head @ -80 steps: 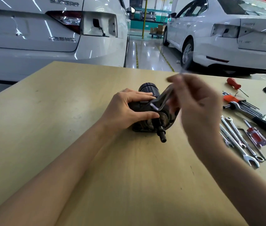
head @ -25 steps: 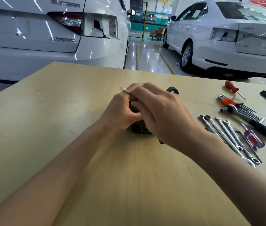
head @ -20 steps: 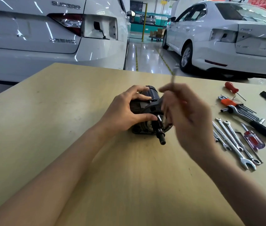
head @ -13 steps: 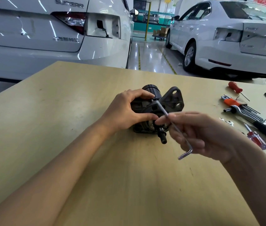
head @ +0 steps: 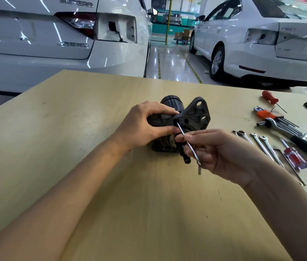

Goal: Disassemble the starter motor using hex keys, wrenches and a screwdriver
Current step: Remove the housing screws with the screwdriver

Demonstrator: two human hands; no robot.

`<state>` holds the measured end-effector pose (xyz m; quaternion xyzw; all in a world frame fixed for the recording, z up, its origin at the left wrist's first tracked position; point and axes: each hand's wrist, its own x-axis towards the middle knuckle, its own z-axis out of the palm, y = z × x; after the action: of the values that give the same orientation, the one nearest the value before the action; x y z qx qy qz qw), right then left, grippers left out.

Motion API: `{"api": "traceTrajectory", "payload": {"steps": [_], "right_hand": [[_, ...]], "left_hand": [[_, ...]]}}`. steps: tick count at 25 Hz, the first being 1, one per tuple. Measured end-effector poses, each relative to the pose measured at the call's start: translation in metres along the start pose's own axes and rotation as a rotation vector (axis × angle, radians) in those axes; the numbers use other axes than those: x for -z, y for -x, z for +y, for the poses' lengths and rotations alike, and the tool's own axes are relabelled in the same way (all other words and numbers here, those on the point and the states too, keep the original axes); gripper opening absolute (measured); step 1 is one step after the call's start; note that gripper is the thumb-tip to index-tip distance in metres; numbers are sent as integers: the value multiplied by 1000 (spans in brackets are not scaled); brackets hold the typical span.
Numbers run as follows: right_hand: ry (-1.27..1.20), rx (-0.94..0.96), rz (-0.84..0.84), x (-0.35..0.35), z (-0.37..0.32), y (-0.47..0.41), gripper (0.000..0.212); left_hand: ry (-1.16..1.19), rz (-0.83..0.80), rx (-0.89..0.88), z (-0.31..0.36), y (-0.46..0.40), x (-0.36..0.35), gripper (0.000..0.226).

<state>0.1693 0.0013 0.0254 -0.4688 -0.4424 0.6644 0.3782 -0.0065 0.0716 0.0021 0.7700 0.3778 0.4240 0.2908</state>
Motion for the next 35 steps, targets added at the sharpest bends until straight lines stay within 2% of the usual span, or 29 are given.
{"api": "traceTrajectory", "payload": {"steps": [5, 12, 13, 16, 17, 20, 22, 25, 28, 31, 35], "right_hand": [[-22, -28, 61, -5, -3, -3, 14], [3, -38, 81, -8, -4, -4, 19], [4, -31, 78, -7, -3, -4, 19], [14, -14, 74, -7, 0, -4, 22], [30, -7, 80, -6, 0, -4, 24], [72, 10, 92, -7, 1, -4, 23], [75, 15, 80, -8, 0, -3, 21], [90, 18, 98, -8, 1, -1, 26], [66, 10, 60, -9, 1, 4, 30], [21, -19, -2, -13, 8, 19, 25], [-206, 109, 78, -28, 39, 39, 24]], "left_hand": [[-4, -1, -17, 2, 0, 0, 42], [4, -28, 36, 6, 1, 5, 35], [-12, 6, 33, 10, 1, 4, 30], [-93, 306, 22, 23, 2, 2, 3], [-91, 331, 82, 25, 2, 1, 15], [45, 61, 375, 31, 7, -7, 32], [236, 9, 499, 30, 8, -12, 29], [455, 17, 602, 27, 7, -17, 31], [578, 58, 627, 25, 8, -21, 29], [633, 105, 616, 25, 10, -26, 27], [663, 183, 612, 26, 12, -32, 24]]}}
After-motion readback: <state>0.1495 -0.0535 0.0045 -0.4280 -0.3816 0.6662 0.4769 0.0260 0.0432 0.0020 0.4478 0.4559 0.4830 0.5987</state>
